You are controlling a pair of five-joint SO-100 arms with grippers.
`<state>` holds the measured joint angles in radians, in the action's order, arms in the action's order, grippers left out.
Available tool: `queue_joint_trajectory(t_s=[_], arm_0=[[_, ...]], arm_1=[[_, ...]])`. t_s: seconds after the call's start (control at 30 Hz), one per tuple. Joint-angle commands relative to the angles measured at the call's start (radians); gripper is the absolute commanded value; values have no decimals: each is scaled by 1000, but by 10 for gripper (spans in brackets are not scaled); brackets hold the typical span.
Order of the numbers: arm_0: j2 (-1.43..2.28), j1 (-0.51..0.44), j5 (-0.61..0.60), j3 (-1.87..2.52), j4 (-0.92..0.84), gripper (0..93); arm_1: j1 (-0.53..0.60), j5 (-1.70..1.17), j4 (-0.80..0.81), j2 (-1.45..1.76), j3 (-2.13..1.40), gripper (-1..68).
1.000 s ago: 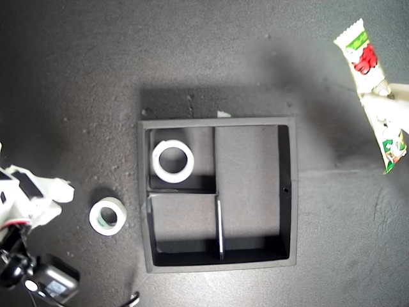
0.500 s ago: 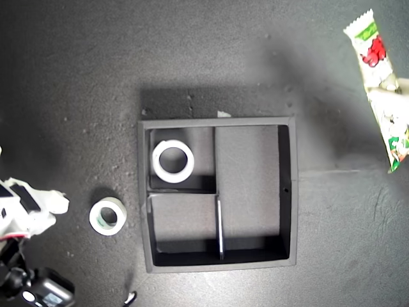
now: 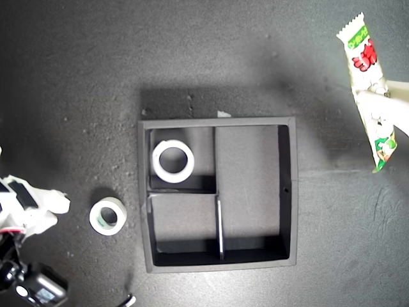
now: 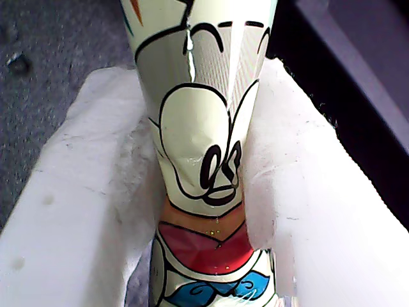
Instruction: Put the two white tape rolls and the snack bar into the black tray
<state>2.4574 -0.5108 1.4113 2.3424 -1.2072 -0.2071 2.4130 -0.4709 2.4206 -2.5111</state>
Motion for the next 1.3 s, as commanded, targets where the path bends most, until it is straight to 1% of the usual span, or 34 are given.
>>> queue_joint_trajectory(t_s=[0.0,0.13,0.23,0.27,0.33,0.4,0.43,0.5,0.57,0.67,0.73,0.83,0.97,1.03,1.13,1.27], arm_0=[[26,25,-32,-11,-5,61],[18,28,-51,-41,-34,59],[-11,34,-74,-74,-51,59],[-25,34,-81,-86,-54,59],[-52,35,-91,-104,-54,59],[-75,34,-94,-115,-54,59],[-84,32,-94,-118,-54,60],[-98,29,-92,-124,-51,60],[-106,20,-83,-129,-51,60],[-112,5,-74,-114,-26,60],[-118,3,-78,-92,6,60],[-146,2,-94,-81,52,61],[-196,-20,-118,-106,89,63],[-227,-43,-117,-127,91,64],[-261,-74,-80,-140,91,64],[-278,-95,-49,-126,133,64]], arm_1=[[20,-321,-21,25,43,-7],[12,-95,-37,25,8,-7],[-11,-25,-37,34,6,-7],[-21,-17,-58,35,31,-7],[-35,20,-150,35,95,-7],[-40,92,-301,35,160,-7],[-41,127,-345,35,178,-7],[-41,173,-388,35,201,-7],[-51,135,-354,21,206,-7],[-74,-35,-272,23,163,-7],[-94,-221,-152,35,97,-7],[-94,-476,-46,32,48,-7],[-81,-779,-8,29,49,-7],[-67,-979,11,21,71,-7],[-34,-1316,51,20,97,-7],[-3,-1651,84,14,106,-7]])
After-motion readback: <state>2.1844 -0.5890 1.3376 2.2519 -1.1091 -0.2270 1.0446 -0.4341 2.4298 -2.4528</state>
